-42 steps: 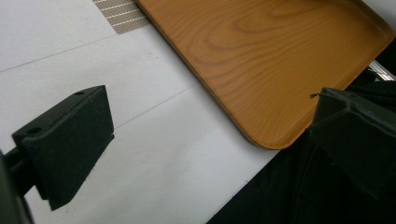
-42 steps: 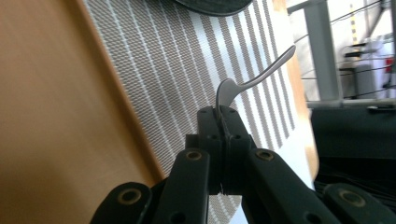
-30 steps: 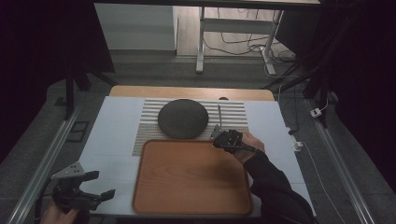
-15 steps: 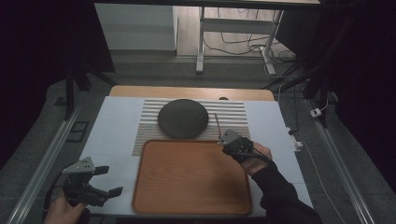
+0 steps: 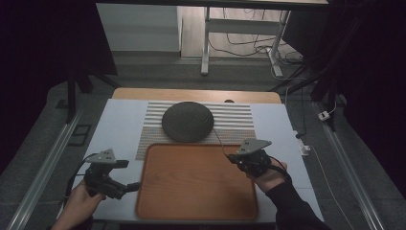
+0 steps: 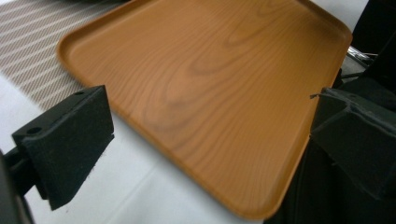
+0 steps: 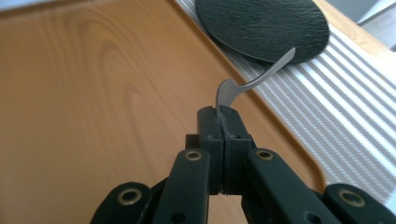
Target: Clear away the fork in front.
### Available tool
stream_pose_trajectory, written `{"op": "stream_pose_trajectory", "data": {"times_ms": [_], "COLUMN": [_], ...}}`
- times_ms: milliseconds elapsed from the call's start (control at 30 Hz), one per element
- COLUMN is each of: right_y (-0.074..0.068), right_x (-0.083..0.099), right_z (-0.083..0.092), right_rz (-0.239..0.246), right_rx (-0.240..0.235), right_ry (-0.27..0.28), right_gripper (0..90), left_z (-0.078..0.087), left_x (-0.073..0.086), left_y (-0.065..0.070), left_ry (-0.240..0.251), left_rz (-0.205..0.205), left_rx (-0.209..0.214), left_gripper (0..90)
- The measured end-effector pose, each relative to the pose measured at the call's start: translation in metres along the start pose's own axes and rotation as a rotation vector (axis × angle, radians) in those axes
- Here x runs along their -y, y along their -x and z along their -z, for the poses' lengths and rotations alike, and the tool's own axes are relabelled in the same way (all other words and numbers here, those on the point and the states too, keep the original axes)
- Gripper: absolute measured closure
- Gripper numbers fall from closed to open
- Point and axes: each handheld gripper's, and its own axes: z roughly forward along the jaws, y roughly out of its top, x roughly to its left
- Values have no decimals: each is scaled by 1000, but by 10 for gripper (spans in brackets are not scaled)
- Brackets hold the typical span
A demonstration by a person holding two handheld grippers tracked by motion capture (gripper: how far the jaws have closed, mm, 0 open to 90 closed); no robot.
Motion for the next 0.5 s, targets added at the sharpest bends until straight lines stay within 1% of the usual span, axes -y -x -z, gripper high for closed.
{"op": "stream_pose_trajectory", "data": {"times_ms": [33,67,133,233,333,400,500], "right_y": [-1,-3,-5,-10,-15,-19,-23], "right_x": [1,2,3,6,8,9,9], "right_z": [2,4,8,12,15,16,18], "right_rz": [-7,-26,-37,-43,-42,-53,-61], "right_rx": [-14,-26,-56,-97,-137,-166,-202], "right_ry": [10,20,41,58,73,85,100], "right_gripper": [888,888,888,888,888,888,888], "left_z": [-3,-6,-11,-20,-29,-34,-43], "left_x": [-3,-7,-13,-24,-35,-43,-55], "left_y": [-1,-1,-3,-3,-2,-1,2], "left_ry": [-1,-3,-8,-15,-37,-50,-58], "left_rz": [-7,-11,-25,-38,-64,-86,-112], "left_rx": [6,11,22,46,55,65,80], "left_gripper": [0,0,0,0,0,0,0]}}
